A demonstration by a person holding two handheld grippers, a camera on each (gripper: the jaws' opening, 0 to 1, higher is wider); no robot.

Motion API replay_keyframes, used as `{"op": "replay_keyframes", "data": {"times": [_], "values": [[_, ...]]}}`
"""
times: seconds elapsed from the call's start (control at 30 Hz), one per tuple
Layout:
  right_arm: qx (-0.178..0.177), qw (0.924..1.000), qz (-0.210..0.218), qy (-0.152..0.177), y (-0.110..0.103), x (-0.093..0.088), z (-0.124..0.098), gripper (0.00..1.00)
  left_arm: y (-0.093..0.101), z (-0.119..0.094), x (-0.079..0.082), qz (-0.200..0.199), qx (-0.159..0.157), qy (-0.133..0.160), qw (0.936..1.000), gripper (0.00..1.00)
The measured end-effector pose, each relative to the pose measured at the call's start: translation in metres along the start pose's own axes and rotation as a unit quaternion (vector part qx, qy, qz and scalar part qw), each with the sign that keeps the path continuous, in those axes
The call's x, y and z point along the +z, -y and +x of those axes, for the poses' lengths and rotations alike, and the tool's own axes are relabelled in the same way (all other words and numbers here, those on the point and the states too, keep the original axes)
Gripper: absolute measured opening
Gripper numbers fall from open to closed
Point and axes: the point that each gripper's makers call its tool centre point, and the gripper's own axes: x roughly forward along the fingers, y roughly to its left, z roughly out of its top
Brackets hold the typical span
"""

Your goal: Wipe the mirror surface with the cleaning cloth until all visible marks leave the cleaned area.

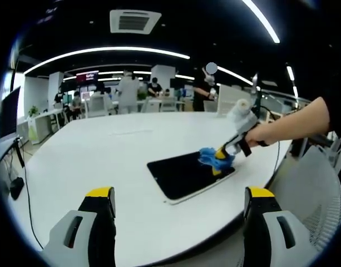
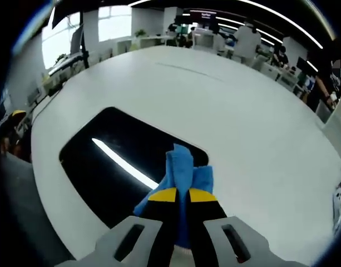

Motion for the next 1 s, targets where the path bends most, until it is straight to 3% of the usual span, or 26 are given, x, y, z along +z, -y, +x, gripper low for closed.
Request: {"op": "replay_keyframes", "data": {"times": [0.27, 0.4, 0.67, 1.0], "values": [[0.001, 1.0000, 0.007, -0.002, 0.0005, -0.0004, 0.0006, 0.00, 0.0002, -0.0001, -0.0001, 0.000, -0.001, 0.000, 1.0000, 0.96], [0.013, 0.9994, 0.030, -0.006, 0.0026, -0.0005, 0.0011, 0.00, 0.0002, -0.0001, 0.0000, 0.000, -0.001, 0.000, 1.0000, 0.96], [0.036, 0.9991, 0.021, -0.014, 0.0004, -0.0022, 0.0009, 0.00, 0.0002, -0.0002, 0.0003, 0.000, 0.000, 0.001, 1.0000, 0.96], [0.034, 0.9993, 0.016, -0.002, -0.0041, -0.0043, -0.0022, 0.00, -0.0001, -0.0003, 0.0017, 0.000, 0.000, 0.006, 1.0000, 0.96]]}}
